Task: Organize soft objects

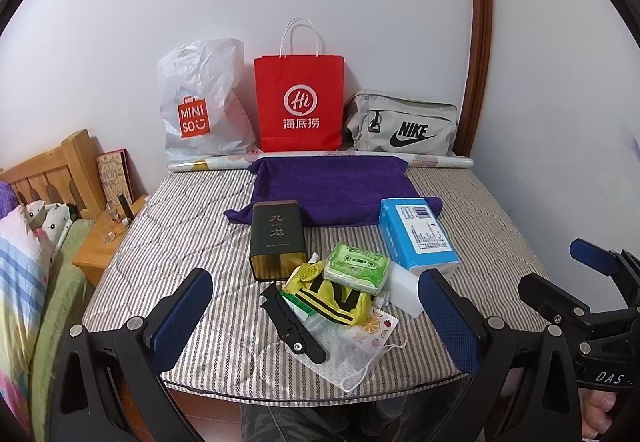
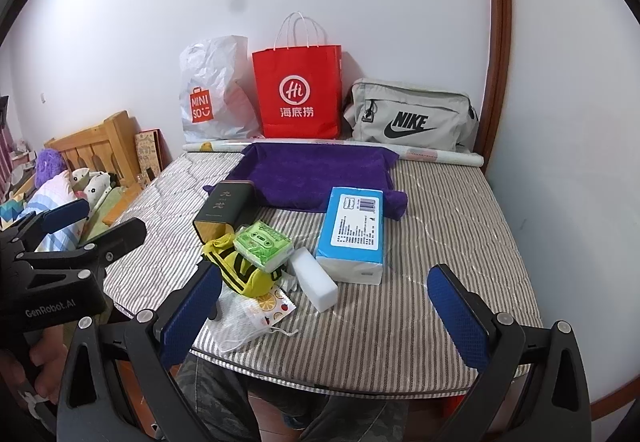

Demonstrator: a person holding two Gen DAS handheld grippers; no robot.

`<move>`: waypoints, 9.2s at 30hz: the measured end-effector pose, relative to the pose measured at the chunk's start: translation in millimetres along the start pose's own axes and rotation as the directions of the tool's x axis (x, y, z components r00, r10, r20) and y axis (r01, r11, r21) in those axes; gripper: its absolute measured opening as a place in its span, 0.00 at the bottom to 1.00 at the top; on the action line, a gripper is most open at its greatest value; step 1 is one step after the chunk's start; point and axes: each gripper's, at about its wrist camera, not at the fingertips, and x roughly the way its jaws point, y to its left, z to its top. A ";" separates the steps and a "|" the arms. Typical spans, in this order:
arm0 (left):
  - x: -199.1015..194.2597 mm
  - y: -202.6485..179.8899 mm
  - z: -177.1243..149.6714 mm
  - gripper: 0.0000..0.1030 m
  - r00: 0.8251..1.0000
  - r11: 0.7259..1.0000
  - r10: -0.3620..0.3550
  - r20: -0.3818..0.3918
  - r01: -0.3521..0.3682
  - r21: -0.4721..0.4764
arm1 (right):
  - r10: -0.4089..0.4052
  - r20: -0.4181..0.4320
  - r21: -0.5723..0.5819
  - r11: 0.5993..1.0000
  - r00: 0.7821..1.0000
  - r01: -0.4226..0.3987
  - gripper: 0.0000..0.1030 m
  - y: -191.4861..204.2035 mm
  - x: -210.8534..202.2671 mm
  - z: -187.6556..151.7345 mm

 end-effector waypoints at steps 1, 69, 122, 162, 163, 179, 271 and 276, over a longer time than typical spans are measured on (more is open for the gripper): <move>3.7 2.0 0.3 1.00 1.000 1.000 0.001 -0.011 -0.001 -0.006 | 0.005 -0.007 0.005 1.000 1.000 -0.005 0.98 -1.6 3.0 -0.4; 200.3 73.6 -72.3 0.82 0.895 0.995 -0.078 -0.439 0.041 -0.093 | 0.161 -0.346 0.066 0.987 0.924 -0.147 0.39 -12.6 211.8 -51.1; 177.6 106.6 -86.4 0.27 0.937 0.999 -0.012 -0.350 -0.005 -0.050 | 0.044 -0.350 0.041 0.999 0.936 -0.032 0.43 -65.6 188.8 -81.7; 167.0 102.6 -81.1 0.20 0.944 0.995 -0.030 -0.328 -0.004 -0.103 | 0.049 -0.270 -0.002 0.999 0.962 -0.051 0.40 -48.7 164.0 -63.7; 165.8 101.5 -78.9 0.20 0.945 0.995 -0.033 -0.326 -0.001 -0.101 | 0.049 -0.267 -0.002 0.999 0.962 -0.051 0.40 -48.9 162.1 -62.4; 167.5 105.8 -63.5 0.07 0.939 0.994 -0.072 -0.337 0.037 -0.107 | 0.066 -0.213 -0.004 0.998 0.975 -0.069 0.40 -45.9 138.2 -40.2; 164.2 124.2 -49.0 0.19 0.962 1.000 -0.020 -0.272 0.020 -0.002 | 0.119 -0.232 -0.011 0.992 0.965 -0.125 0.38 -39.8 151.1 -17.7; 154.5 129.2 -24.7 0.19 0.970 1.000 -0.009 -0.242 0.007 -0.010 | 0.123 -0.208 -0.013 0.992 0.970 -0.129 0.38 -43.9 151.0 -3.3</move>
